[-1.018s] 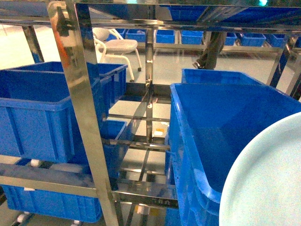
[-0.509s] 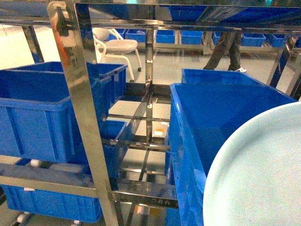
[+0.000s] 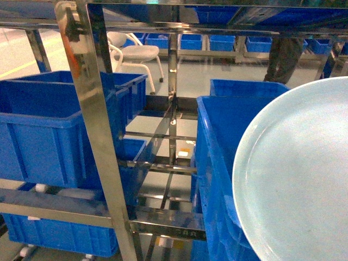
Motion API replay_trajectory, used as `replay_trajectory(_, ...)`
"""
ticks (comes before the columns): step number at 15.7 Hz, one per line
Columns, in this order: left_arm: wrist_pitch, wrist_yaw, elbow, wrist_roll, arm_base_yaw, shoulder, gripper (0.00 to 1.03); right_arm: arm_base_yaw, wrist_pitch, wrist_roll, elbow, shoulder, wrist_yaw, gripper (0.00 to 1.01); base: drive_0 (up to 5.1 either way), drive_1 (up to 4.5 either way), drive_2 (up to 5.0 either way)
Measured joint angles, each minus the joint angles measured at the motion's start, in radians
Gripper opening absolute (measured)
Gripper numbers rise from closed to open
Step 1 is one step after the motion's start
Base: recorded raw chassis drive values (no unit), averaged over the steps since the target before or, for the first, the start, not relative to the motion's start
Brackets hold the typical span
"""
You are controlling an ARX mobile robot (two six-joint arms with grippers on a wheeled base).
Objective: Place blue tray on left shelf second layer neatly
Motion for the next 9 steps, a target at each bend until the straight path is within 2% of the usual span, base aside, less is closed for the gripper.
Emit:
replay_trajectory(3,0.000,0.000,0.000,0.000,0.000,0.000,0.98,-0.045,0.177,-0.001,0.066,0.237,0.001,0.02,0.0,0.00,0.0)
replay_trajectory(6,0.000,0.000,0.000,0.000,0.000,0.000,0.98,-0.079,0.281,-0.005,0.138,0.424,-0.002,0.02,0.0,0.00,0.0)
replay_trajectory(9,0.000,0.000,0.000,0.000,0.000,0.000,0.98,-0.103,0.373,-0.031,0.224,0.614,0.007,0.02,0.0,0.00,0.0)
